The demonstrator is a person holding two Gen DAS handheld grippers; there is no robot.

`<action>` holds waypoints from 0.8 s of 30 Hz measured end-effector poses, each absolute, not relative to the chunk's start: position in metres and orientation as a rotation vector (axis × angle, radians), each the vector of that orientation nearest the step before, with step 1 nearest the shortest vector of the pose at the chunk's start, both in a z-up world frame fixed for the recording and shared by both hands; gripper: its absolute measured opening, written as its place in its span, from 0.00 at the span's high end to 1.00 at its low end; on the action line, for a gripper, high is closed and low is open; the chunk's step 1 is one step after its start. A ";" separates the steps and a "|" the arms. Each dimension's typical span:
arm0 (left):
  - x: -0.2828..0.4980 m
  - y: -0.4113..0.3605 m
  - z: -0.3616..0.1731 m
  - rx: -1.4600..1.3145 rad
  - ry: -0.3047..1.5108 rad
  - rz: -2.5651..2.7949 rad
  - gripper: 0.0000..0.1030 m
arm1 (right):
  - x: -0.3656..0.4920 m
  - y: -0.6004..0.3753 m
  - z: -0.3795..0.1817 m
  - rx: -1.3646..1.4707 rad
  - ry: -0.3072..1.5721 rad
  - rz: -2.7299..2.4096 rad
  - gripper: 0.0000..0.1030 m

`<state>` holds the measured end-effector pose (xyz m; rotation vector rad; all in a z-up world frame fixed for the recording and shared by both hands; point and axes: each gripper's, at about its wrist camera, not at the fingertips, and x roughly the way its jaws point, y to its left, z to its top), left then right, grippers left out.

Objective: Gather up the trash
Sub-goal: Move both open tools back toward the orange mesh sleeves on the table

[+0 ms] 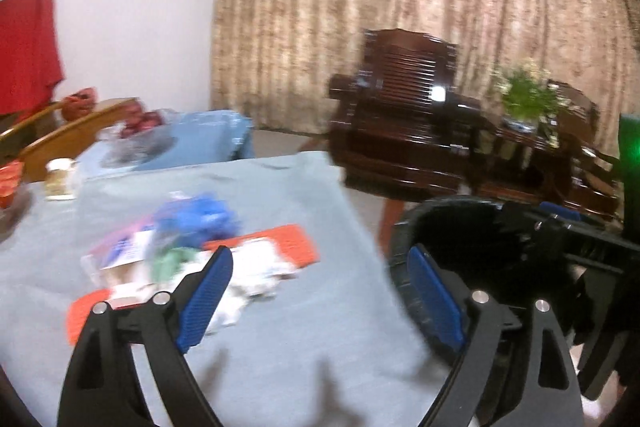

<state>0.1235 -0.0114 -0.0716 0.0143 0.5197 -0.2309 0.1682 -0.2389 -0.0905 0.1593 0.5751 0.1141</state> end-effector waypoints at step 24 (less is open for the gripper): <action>0.123 0.176 -0.125 -0.068 0.617 0.219 0.16 | 0.208 -0.053 -0.126 -0.033 0.605 0.357 0.05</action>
